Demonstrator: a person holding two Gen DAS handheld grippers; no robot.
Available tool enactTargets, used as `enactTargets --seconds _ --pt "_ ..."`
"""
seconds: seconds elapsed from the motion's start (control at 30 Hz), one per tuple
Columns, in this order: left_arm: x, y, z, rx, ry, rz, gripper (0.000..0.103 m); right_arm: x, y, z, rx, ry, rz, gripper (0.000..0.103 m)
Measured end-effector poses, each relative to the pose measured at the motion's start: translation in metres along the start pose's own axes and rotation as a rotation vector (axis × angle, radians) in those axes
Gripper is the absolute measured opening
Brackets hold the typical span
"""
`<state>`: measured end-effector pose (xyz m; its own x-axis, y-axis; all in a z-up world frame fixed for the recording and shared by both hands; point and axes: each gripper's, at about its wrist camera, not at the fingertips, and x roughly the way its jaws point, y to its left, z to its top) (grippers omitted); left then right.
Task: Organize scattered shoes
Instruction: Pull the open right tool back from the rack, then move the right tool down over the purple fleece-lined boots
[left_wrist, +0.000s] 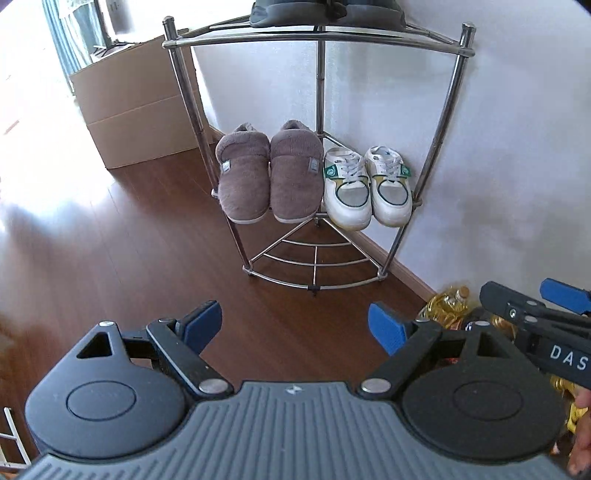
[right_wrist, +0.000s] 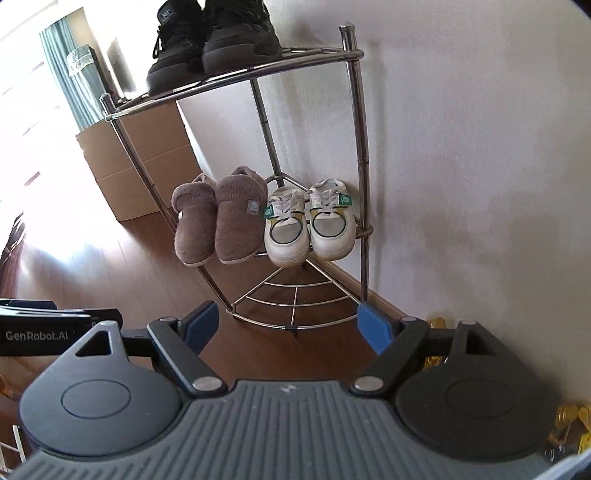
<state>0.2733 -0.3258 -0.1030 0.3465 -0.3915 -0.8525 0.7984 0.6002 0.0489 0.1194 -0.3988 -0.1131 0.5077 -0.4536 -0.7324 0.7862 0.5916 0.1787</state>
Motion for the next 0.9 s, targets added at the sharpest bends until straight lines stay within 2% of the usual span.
enactTargets --seconds 0.33,0.43,0.53,0.63,0.73,0.83,0.9 --pt "-0.009 0.045 -0.036 0.04 -0.011 -0.045 0.088 -0.032 0.058 -0.038 0.025 -0.029 -0.084 0.084" --pt "-0.011 0.058 -0.046 0.051 -0.015 -0.057 0.09 -0.031 0.067 -0.05 0.018 -0.013 -0.098 0.084" --pt "0.005 0.08 -0.071 0.049 -0.028 -0.047 0.093 -0.024 0.07 -0.064 0.015 -0.002 -0.098 0.084" --pt "0.036 0.106 -0.114 0.055 -0.025 -0.009 0.093 0.0 0.066 -0.095 -0.006 0.027 -0.066 0.087" --pt "0.071 0.122 -0.159 0.056 0.027 0.03 0.093 0.037 0.06 -0.134 -0.037 0.121 -0.054 0.088" --pt "0.125 0.133 -0.228 0.033 0.129 0.04 0.093 0.093 0.056 -0.194 -0.088 0.27 -0.057 0.088" --pt "0.166 0.133 -0.28 0.009 0.217 0.04 0.093 0.14 0.057 -0.25 -0.159 0.393 -0.067 0.088"
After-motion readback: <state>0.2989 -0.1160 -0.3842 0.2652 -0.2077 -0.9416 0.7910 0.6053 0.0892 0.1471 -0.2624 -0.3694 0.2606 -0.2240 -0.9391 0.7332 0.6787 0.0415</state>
